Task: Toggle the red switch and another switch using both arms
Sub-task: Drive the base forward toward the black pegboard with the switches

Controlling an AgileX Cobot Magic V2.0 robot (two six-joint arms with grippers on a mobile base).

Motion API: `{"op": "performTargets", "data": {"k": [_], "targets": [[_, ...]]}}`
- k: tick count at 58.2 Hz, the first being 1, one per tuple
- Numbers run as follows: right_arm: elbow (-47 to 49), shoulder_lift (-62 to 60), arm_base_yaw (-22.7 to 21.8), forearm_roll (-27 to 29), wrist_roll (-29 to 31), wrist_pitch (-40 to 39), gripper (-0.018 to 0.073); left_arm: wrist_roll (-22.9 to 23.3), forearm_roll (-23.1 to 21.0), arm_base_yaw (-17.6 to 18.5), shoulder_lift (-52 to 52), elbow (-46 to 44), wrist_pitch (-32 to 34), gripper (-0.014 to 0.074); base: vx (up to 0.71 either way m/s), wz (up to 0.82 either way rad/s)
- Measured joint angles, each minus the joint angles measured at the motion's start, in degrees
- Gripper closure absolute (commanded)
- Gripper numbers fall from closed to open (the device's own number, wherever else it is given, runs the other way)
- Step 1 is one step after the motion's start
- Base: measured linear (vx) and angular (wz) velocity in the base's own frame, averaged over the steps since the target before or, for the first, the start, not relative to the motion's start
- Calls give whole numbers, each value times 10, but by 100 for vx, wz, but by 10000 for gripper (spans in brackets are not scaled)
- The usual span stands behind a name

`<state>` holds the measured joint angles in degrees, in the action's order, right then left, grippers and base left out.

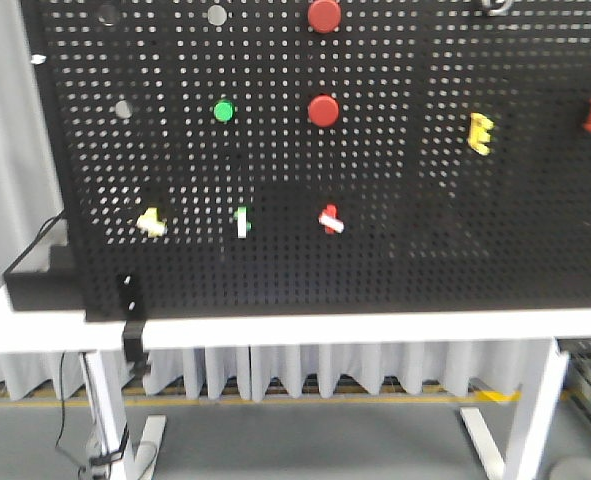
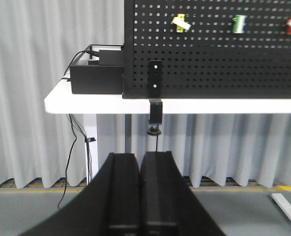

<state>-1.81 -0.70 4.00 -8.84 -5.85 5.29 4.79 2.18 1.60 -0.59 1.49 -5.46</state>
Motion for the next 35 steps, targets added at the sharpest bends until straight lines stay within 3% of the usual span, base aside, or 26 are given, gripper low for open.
{"op": "performTargets", "data": {"k": [35], "targets": [[0, 0, 0, 0, 0, 0, 566, 0, 0, 0, 0, 0, 0, 594, 31, 3]]}}
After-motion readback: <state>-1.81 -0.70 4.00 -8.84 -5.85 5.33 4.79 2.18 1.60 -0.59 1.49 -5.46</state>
